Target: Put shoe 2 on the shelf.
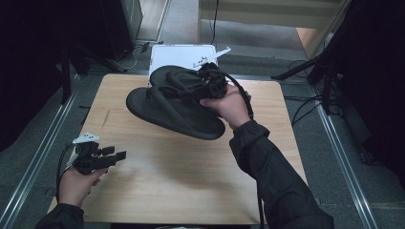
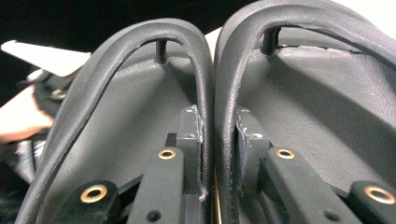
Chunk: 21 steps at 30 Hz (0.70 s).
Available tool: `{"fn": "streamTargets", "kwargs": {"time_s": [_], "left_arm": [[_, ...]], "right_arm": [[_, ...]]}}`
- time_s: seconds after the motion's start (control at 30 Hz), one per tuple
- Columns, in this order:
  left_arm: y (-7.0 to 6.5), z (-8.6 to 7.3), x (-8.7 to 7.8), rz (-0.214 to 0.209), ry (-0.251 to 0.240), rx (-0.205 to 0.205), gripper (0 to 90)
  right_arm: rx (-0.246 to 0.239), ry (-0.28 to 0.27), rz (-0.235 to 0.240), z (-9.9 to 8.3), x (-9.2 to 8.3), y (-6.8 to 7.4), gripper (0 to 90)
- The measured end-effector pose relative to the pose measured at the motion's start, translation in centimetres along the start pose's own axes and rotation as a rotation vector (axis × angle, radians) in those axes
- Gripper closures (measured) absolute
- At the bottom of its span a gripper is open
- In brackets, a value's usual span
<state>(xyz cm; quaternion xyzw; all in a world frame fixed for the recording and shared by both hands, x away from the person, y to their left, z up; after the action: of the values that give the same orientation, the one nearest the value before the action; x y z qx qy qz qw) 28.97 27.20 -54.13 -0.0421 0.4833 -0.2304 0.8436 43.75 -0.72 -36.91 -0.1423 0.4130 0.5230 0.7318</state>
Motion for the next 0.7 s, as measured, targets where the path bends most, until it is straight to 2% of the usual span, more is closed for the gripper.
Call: {"fn": "streamTargets", "kwargs": {"time_s": [0.03, 0.07, 0.1, 0.13, 0.17, 0.2, 0.23, 0.27, 0.3, 0.33, 0.37, 0.4, 0.43, 0.5, 0.6, 0.63, 0.67, 0.7], "left_arm": [[0.0, 0.0, 0.0, 0.000, 0.000, 0.000, 39.4], [0.0, 0.0, 0.0, -0.001, -0.001, 0.001, 39.4], [0.0, 0.0, 0.0, -0.002, -0.002, 0.001, 39.4], [-0.1, 0.0, 0.0, -0.004, -0.002, 0.002, 39.4], [-0.1, 0.1, 0.1, -0.008, -0.002, 0.000, 39.4], [-0.1, 0.1, 0.1, -0.008, -0.002, 0.000, 39.5], [-0.2, 0.1, 0.1, -0.012, -0.001, 0.002, 39.4], [-0.2, 0.1, 0.1, -0.012, -0.001, 0.002, 39.4], [-0.1, 0.1, 0.0, -0.019, -0.006, -0.001, 39.4], [-0.1, 0.1, 0.0, -0.019, -0.006, -0.001, 39.3], [0.0, 0.1, 0.0, -0.020, -0.005, -0.003, 39.4], [0.1, 0.1, 0.0, -0.022, -0.008, -0.005, 39.2], [0.1, 0.2, 0.0, -0.022, -0.008, -0.006, 39.2], [0.0, 0.2, 0.1, -0.027, -0.006, -0.004, 39.2], [-0.3, 0.3, 0.3, -0.036, 0.000, 0.009, 39.2], [-0.5, 0.3, 0.4, -0.038, 0.002, 0.012, 39.2], [-0.5, 0.3, 0.4, -0.041, 0.007, 0.016, 39.2], [-0.6, 0.3, 0.4, -0.045, 0.006, 0.017, 39.1]], "right_arm": [[0.000, 0.000, 0.000, 0.0, 0.0, 0.0, 76.0], [0.032, -0.012, -0.024, 0.5, 0.2, -0.9, 76.0], [0.032, -0.012, -0.024, 0.5, 0.2, -0.9, 76.0], [0.050, -0.017, -0.039, 0.8, 0.3, -1.3, 76.0], [0.089, -0.023, -0.073, 1.4, 0.5, -2.2, 76.0], [0.089, -0.023, -0.073, 1.4, 0.5, -2.2, 76.0], [0.132, -0.027, -0.105, 2.0, 0.7, -3.0, 76.0], [0.132, -0.027, -0.105, 2.0, 0.7, -3.0, 76.0], [0.168, -0.032, -0.159, 2.6, 1.0, -3.9, 75.9], [0.168, -0.032, -0.159, 2.6, 1.0, -3.9, 75.9], [0.198, -0.049, -0.217, 3.3, 1.3, -4.7, 76.0], [0.225, -0.056, -0.235, 3.6, 1.5, -5.1, 76.0], [0.225, -0.056, -0.235, 3.6, 1.5, -5.1, 76.0], [0.270, -0.064, -0.268, 4.2, 1.8, -5.8, 76.0], [0.334, -0.083, -0.287, 5.1, 2.2, -6.7, 76.0], [0.372, -0.090, -0.301, 5.7, 2.4, -7.3, 76.0], [0.372, -0.090, -0.301, 5.7, 2.4, -7.3, 76.0], [0.395, -0.096, -0.315, 6.0, 2.5, -7.6, 76.0]]}}
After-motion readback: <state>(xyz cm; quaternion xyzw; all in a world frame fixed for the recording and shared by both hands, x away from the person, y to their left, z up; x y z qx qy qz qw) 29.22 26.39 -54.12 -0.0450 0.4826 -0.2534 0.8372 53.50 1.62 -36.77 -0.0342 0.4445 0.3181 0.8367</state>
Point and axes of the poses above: each handheld gripper's, and its own axes: x roughly forward along the jaws, z roughly out of its top, y roughly to its left, the point moved 6 cm from there along x, roughly forward along the jaws, and after that the axes turned 12 degrees about y, right-handed, at the moved point
